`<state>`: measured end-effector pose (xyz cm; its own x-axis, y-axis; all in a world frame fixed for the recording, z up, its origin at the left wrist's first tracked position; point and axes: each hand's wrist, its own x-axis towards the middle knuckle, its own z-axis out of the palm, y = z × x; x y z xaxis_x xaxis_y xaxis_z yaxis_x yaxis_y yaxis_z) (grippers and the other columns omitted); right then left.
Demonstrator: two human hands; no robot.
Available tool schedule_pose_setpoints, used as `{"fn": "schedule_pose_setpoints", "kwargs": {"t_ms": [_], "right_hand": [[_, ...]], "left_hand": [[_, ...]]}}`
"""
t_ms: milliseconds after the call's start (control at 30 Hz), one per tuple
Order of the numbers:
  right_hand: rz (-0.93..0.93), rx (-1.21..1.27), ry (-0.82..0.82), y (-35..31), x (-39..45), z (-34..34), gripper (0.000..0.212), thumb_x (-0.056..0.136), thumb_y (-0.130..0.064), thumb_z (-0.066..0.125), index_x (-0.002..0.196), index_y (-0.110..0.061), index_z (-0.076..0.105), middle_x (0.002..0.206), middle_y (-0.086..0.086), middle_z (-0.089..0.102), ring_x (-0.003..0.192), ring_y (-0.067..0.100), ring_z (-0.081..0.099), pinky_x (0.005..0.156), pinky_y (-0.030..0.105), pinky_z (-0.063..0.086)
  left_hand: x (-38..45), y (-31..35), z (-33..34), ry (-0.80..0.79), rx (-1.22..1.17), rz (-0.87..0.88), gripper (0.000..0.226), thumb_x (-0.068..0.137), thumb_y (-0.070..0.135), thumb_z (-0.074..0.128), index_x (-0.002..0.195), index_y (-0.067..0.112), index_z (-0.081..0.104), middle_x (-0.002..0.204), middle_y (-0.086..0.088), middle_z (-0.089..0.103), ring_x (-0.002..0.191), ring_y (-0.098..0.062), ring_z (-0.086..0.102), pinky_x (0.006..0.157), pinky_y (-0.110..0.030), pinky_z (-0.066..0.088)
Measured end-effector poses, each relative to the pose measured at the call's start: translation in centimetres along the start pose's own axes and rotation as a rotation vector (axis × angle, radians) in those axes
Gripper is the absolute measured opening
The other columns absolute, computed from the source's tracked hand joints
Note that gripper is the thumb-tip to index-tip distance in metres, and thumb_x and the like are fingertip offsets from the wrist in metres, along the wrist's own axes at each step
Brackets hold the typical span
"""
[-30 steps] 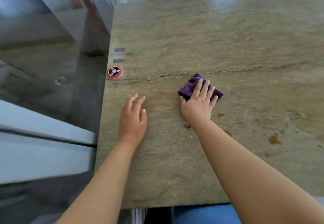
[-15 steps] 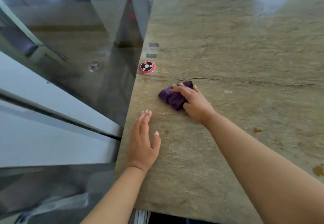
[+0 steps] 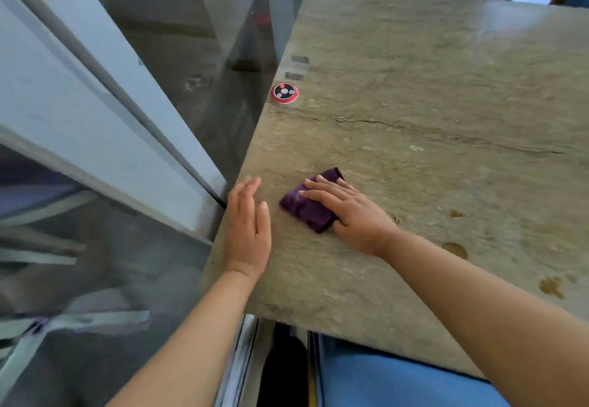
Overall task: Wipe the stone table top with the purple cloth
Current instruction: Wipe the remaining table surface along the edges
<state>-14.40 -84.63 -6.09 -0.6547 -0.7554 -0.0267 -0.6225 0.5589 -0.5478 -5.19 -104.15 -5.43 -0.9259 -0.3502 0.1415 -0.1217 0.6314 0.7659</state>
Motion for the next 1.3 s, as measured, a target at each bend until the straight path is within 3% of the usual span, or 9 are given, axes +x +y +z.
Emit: {"fn": "schedule_pose_setpoints", "kwargs": {"t_ms": [167,267,367,500,567,733,900,1200,1300], "right_hand": [[0.432,-0.028,0.252,-2.0,2.8,0.9,0.076,0.085,-0.013,0.046,0.152,-0.026,0.015,0.160,0.000,0.014,0.148,0.019,0.004,0.120,0.033,0.000],[0.251,-0.035,0.124,-6.9,4.1,4.4,0.077,0.086,-0.020,0.046,0.153,-0.030,0.009,0.162,0.002,0.007,0.148,0.023,-0.002,0.120,0.036,-0.002],[-0.006,-0.092,-0.028,-11.3,1.2,7.9,0.077,0.085,-0.025,0.047,0.152,-0.031,0.010,0.161,0.003,0.009,0.149,0.023,-0.001,0.120,0.036,-0.003],[-0.370,-0.183,-0.223,-8.9,-4.6,6.9,0.073,0.088,-0.028,0.046,0.151,-0.035,0.009,0.161,0.000,0.010,0.149,0.018,-0.001,0.121,0.034,-0.002],[-0.348,-0.210,-0.238,-5.8,-5.9,4.5,0.074,0.089,-0.021,0.045,0.151,-0.038,0.009,0.161,-0.006,0.007,0.148,0.011,-0.004,0.119,0.027,-0.006],[0.225,-0.178,0.036,-5.3,-5.2,3.6,0.080,0.089,-0.017,0.044,0.151,-0.033,-0.004,0.162,0.001,-0.006,0.148,0.023,-0.012,0.119,0.035,-0.008],[-0.158,-0.274,-0.156,-7.7,-4.9,5.7,0.066,0.096,-0.030,0.042,0.152,-0.031,0.008,0.162,0.001,-0.005,0.147,0.023,-0.014,0.121,0.040,-0.005],[0.602,-0.157,0.287,2.9,-13.6,-0.9,0.071,0.092,-0.011,0.037,0.152,-0.034,0.006,0.161,0.007,-0.003,0.148,0.023,-0.007,0.120,0.037,-0.002],[0.966,-0.133,0.385,3.6,-16.1,-1.3,0.072,0.093,-0.011,0.036,0.152,-0.030,-0.001,0.161,0.007,-0.010,0.147,0.026,-0.012,0.120,0.040,-0.004]], "left_hand": [[-7.5,-0.8,-1.4,0.037,0.050,-0.116,0.065,0.093,0.048,0.025,0.142,0.008,0.040,0.150,-0.009,0.035,0.143,-0.017,0.025,0.119,-0.034,0.019],[-7.2,-0.9,-2.2,0.107,-0.209,-0.220,0.058,0.095,0.040,0.028,0.145,0.010,0.034,0.150,-0.003,0.033,0.140,-0.009,0.028,0.115,-0.018,0.019],[-6.2,-1.0,-2.9,0.190,-0.510,-0.361,0.055,0.096,0.032,0.029,0.145,0.008,0.033,0.149,-0.007,0.037,0.137,-0.012,0.035,0.117,-0.028,0.024],[-7.3,-1.0,-2.8,0.107,-0.288,-0.293,0.057,0.094,0.038,0.028,0.143,0.011,0.039,0.149,-0.003,0.035,0.136,-0.004,0.031,0.110,-0.009,0.018],[-8.0,-0.7,-1.9,0.048,-0.094,-0.192,0.055,0.094,0.037,0.028,0.139,0.009,0.045,0.149,-0.008,0.035,0.140,-0.013,0.028,0.116,-0.017,0.012],[-7.9,1.2,0.2,0.013,0.044,-0.175,0.060,0.093,0.045,0.022,0.141,0.017,0.046,0.152,-0.001,0.037,0.146,-0.015,0.021,0.119,-0.045,-0.005],[-6.8,2.9,1.6,0.146,0.075,-0.243,0.066,0.091,0.052,0.019,0.143,0.018,0.038,0.150,0.001,0.039,0.141,-0.015,0.029,0.118,-0.052,-0.003],[-3.7,5.8,8.1,-0.399,0.331,0.083,0.049,0.102,0.040,0.031,0.148,0.025,0.035,0.160,0.011,0.017,0.149,-0.010,0.002,0.117,-0.046,-0.010],[-3.0,6.6,9.5,-0.392,0.365,0.120,0.049,0.101,0.043,0.032,0.143,0.020,0.044,0.156,0.006,0.030,0.147,-0.017,0.016,0.120,-0.045,0.002]]}}
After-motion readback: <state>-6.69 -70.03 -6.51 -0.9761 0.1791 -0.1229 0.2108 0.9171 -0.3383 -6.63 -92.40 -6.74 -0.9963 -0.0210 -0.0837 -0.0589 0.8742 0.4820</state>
